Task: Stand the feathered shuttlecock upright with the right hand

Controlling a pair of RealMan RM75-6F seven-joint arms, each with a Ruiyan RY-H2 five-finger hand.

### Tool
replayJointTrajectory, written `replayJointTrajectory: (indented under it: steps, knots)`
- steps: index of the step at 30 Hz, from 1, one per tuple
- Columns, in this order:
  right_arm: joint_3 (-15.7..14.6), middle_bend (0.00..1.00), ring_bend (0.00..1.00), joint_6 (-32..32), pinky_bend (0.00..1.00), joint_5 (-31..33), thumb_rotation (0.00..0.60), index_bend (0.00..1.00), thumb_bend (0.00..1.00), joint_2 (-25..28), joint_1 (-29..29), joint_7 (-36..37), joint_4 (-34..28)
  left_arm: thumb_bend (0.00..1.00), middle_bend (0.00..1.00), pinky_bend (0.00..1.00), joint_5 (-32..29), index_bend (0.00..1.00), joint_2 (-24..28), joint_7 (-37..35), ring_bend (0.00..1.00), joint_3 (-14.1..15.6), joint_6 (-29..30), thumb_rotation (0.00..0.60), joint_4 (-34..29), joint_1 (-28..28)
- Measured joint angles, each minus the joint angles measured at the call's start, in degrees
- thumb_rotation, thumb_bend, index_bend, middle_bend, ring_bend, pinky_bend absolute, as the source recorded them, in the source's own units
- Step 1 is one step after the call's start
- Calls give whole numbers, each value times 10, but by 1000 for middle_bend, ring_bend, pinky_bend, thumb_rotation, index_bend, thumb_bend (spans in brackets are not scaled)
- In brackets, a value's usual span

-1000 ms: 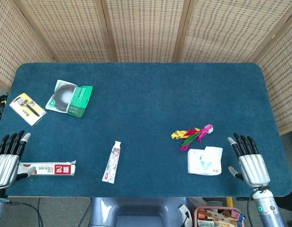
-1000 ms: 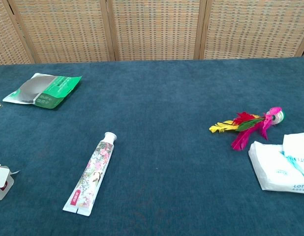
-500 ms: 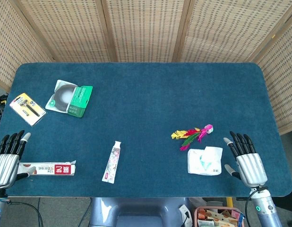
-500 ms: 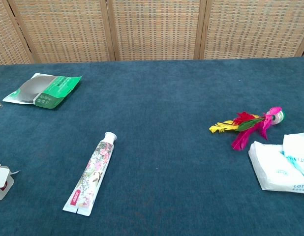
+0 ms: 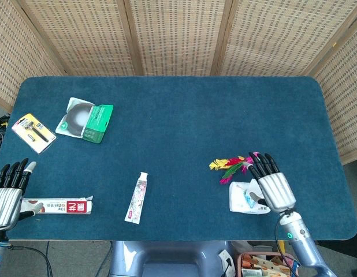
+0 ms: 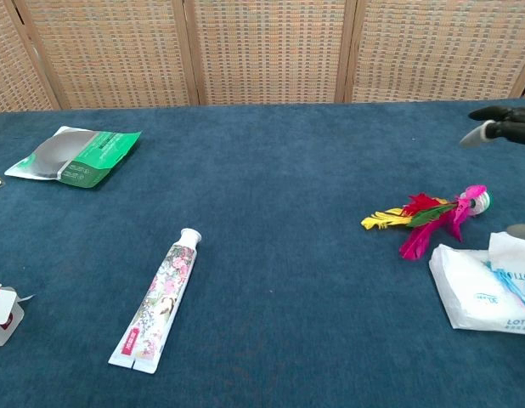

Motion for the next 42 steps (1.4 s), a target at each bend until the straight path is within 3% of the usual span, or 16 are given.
replayJointTrajectory:
  steps: [6,15,20,30,42]
  knots:
    - [33,0,0,-83,0,71,600,205,272,-43,57,-50,7,3,0,0,-1,0,1,-4,0,0,-3,600,1,-1]
    - [56,0,0,-135,0,150,600,206,272,-110,102,-95,58,3,0,0,-8,0,3,-15,0,-2,-8,600,3,-3]
    - [54,0,0,-144,0,176,600,210,272,-129,110,-105,84,2,0,0,-12,0,3,-17,0,-3,-15,600,5,-5]
    - [50,0,0,-131,0,183,600,366,272,-143,122,-93,105,4,0,0,-10,0,3,-12,0,-1,-13,600,0,-4]
    - [47,36,0,-117,0,188,600,414,277,-166,129,-84,139,4,0,0,-11,0,5,-18,0,-2,-13,600,0,-4]
